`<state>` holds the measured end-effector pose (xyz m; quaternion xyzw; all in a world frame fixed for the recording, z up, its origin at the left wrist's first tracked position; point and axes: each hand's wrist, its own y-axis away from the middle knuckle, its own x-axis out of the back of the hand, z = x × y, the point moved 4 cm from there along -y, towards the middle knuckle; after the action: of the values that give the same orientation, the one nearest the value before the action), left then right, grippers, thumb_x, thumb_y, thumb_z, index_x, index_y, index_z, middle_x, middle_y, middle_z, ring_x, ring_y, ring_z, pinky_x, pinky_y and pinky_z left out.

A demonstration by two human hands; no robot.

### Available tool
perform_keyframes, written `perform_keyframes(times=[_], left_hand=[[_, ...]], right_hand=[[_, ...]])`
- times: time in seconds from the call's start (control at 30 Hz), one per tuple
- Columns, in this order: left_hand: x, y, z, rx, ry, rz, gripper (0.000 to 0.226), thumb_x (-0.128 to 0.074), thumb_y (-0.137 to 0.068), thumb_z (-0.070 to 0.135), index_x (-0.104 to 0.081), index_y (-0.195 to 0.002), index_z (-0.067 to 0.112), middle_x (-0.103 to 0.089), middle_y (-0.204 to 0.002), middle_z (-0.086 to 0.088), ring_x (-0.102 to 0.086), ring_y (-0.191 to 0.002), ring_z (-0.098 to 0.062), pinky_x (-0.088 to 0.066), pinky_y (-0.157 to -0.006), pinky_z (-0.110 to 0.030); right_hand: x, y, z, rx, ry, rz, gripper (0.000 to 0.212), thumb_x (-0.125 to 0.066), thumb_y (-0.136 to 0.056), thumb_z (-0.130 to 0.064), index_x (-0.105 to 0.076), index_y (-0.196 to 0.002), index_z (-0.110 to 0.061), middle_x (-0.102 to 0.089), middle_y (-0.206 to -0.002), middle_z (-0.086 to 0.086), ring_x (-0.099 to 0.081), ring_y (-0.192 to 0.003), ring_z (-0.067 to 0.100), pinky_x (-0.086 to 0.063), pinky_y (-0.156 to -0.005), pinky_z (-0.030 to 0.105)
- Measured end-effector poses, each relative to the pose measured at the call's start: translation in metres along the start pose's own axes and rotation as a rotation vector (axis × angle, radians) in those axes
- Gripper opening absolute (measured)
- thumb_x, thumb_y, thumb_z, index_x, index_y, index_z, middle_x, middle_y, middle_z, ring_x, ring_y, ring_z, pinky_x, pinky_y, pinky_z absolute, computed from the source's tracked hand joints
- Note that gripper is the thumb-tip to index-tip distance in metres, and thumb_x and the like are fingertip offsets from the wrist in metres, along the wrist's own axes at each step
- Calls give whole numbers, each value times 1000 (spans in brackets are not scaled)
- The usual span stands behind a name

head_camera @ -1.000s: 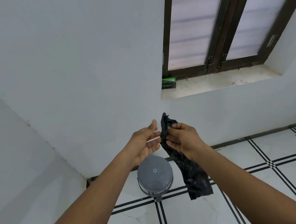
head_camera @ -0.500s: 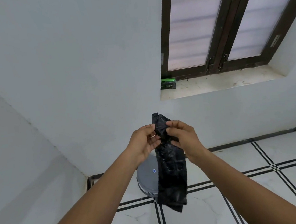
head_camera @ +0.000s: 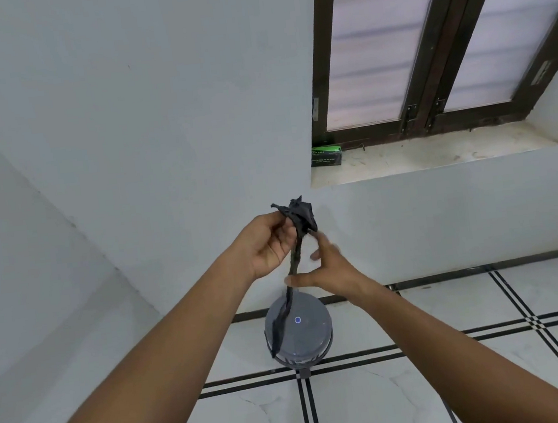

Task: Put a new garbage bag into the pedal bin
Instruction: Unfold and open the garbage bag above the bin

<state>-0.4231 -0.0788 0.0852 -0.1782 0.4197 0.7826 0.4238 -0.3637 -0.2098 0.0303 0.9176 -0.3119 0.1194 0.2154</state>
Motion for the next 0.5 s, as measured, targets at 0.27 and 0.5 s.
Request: perform_keyframes(times=[0.27, 0.5], left_hand=[[5, 4, 15, -65, 67, 6, 16, -53, -104, 4, -64, -95, -2, -67, -76, -10, -69, -62, -12, -62, -59, -23], [-14, 9, 18, -51, 136, -62, 15, -50, -104, 1, -63, -103, -5, -67, -80, -12, -71, -64, -14, -64, -66, -24]], right_hand=[[-19, -4, -2, -109, -363, -198, 26, -67, -97, -31, -61, -120, -22, -77, -116, -6, -72, -109, 14, -52, -95, 37], [-10, -16, -15, -25, 47, 56, 42, -83, -79, -40, -65, -113, -22, -69, -99, -9, -66, -94, 15, -54, -84, 32]])
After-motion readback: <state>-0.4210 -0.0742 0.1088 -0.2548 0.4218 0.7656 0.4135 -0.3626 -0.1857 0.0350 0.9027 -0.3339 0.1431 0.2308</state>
